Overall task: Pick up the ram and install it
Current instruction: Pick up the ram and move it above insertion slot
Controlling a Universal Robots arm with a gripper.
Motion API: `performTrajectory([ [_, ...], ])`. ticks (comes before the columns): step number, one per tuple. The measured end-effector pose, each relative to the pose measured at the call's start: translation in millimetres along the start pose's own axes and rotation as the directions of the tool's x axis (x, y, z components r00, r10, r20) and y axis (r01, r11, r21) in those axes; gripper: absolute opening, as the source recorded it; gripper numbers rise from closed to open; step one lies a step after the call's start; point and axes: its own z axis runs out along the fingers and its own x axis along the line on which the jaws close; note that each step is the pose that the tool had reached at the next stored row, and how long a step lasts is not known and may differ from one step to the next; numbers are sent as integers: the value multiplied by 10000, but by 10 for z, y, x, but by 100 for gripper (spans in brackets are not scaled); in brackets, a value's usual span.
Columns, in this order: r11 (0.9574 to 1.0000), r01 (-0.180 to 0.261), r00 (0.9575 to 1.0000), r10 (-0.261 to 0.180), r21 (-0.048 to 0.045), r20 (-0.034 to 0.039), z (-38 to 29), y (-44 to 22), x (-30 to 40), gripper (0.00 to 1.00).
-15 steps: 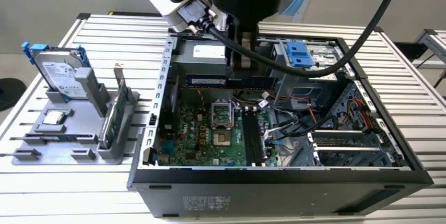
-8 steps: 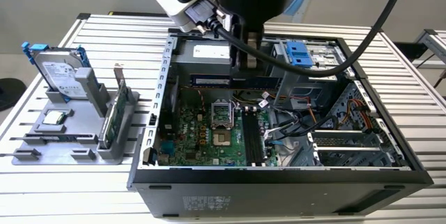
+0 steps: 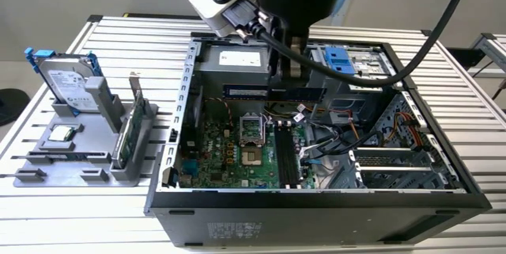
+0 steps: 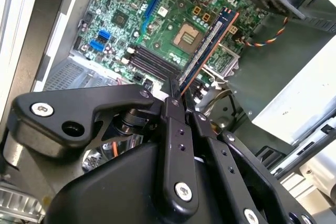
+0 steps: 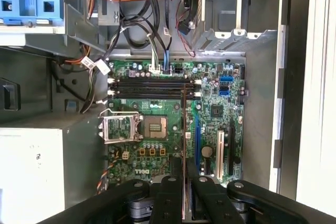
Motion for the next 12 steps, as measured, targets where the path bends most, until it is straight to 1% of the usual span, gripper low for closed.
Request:
performTrajectory([
  [12,10000,0,10000,0,0,0,-1,112,1,0],
])
